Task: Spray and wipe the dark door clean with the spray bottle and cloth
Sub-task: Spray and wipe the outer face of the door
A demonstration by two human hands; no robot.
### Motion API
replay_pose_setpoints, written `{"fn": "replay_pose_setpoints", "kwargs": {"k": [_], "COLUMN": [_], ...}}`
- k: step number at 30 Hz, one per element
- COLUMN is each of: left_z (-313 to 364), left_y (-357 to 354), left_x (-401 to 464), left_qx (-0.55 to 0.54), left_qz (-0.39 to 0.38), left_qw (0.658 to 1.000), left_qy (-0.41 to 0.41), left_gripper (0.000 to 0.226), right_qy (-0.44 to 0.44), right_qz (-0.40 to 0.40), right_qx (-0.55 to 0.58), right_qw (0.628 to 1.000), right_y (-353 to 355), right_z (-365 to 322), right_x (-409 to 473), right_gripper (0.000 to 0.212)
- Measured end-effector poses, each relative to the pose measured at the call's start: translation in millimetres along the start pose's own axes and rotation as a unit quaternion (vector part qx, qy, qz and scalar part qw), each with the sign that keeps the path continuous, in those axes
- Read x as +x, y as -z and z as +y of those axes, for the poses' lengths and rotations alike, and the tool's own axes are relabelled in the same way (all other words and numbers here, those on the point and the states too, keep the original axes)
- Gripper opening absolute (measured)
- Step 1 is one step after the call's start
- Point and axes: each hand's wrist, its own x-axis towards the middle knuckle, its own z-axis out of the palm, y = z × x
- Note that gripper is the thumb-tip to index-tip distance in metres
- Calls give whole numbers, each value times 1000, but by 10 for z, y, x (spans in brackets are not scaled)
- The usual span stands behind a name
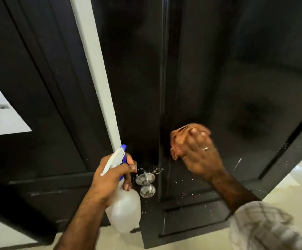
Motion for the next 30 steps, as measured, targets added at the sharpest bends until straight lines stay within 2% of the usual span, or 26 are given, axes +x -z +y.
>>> {"fn": "replay_pose_setpoints", "kwargs": {"k": [2,3,5,7,8,9,11,14,16,18,20,23,25,27,30], "left_z": [-48,-63,-60,-62,-53,-46,-28,-14,-72,-166,-251,-368,-457,-512,-599], "left_y": [-66,-95,-181,-263,-299,-356,-494,-748,-1033,-1350,-1749,-2283,-2624,-2978,-3423], "left_x": [-19,-24,-69,-90,-104,-108,-82,-34,18,73,141,248,327,389,442], "left_qx": [-1,-1,-6,-1,4,8,23,44,59,66,69,56,47,37,38], "left_qz": [-7,1,16,26,28,33,44,59,68,71,63,28,19,1,-47], "left_qw": [1000,1000,1000,1000,1000,999,999,997,996,995,995,997,997,997,994], "left_qy": [9,5,4,9,12,10,3,-6,-3,3,16,34,53,74,87], "left_gripper": [24,20,8,12,16,15,5,18,27,38,37,8,29,44,43], "right_qy": [-134,-220,-370,-455,-451,-413,-275,-86,-30,-42,-63,-52,-81,-155,-234], "right_qz": [34,41,66,90,84,67,26,23,23,28,22,-23,-38,-34,-40], "right_qx": [-11,-14,16,60,77,97,113,105,113,104,76,24,-8,-20,1], "right_qw": [990,974,926,884,885,903,954,991,993,993,995,998,996,987,971], "right_y": [44,54,33,-18,-54,-93,-158,-159,-152,-158,-120,58,241,429,769], "right_z": [387,471,348,-49,-301,-529,-810,-434,30,519,1042,1775,2230,2648,3081], "right_x": [-173,-197,-99,212,366,458,457,199,-156,-626,-1130,-1634,-1832,-1988,-2103], "right_gripper": [81,83,75,69,68,68,68,62,61,60,58,53,56,61,64]}}
